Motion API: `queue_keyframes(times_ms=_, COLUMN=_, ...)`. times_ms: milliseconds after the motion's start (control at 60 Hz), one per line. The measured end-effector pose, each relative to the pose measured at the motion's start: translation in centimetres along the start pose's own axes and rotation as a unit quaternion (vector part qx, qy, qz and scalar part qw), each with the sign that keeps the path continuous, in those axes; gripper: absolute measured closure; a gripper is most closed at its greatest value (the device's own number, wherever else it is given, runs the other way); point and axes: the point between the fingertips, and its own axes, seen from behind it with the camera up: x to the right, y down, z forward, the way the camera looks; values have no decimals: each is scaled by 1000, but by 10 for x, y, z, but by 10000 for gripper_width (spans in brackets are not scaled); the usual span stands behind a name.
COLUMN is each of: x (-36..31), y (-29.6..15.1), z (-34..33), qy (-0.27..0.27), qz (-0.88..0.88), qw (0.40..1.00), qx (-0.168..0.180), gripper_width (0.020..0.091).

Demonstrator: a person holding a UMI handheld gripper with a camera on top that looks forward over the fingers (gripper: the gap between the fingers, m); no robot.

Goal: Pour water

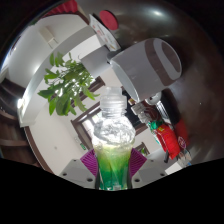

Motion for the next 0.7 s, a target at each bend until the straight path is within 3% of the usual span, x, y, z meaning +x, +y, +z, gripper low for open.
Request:
queue_keyframes(times_ms=267, x=8, y=-6, z=0, qy=22, qz=6, qw=1000, qx=2, gripper_width=744)
queue_keyframes(times_ms=483, x=7, y=14, z=-8, qy=50, qz=-141, qw=988, qx=-30, gripper_width=743)
queue_keyframes(times_ms=600, x=-16, y=46, z=-3, qy=61, qz=-359, qw=927, qx=-89, gripper_width=743)
queue_keyframes(times_ms=700, x=-55, y=55, z=-6, qy=43, qz=-541, qw=833, qx=-102, gripper_width=742)
